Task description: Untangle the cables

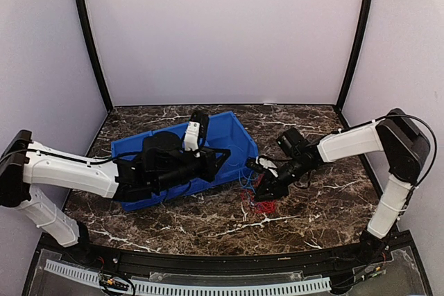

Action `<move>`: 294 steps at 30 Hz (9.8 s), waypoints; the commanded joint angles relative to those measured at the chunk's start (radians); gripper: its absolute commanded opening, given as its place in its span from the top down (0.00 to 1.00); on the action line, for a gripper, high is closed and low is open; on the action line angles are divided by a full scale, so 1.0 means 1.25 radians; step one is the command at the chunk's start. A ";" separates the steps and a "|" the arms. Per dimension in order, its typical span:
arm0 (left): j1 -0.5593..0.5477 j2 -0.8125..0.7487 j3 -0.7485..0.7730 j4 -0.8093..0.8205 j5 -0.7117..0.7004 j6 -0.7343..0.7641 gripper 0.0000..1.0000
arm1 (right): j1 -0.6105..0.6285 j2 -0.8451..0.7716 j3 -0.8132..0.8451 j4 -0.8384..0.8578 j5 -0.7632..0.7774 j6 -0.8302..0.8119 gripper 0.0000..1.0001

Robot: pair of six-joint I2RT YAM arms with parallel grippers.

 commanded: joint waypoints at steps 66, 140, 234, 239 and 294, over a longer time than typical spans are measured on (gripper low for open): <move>0.242 -0.215 0.340 -0.594 -0.174 0.226 1.00 | -0.184 -0.428 -0.102 -0.032 0.122 -0.048 0.28; 0.037 0.122 0.173 -0.268 0.255 0.271 0.43 | -0.067 -0.155 -0.029 -0.146 0.109 -0.132 0.69; -0.002 -0.367 0.082 -0.233 -0.271 0.221 1.00 | 0.023 0.169 0.068 -0.040 0.100 0.103 0.70; -0.002 -0.414 0.215 -0.359 -0.345 0.323 1.00 | 0.023 0.174 0.068 -0.044 0.107 0.099 0.70; 0.280 -0.045 0.272 -0.595 -0.065 0.138 1.00 | -0.135 -0.459 -0.136 -0.007 0.136 -0.003 0.23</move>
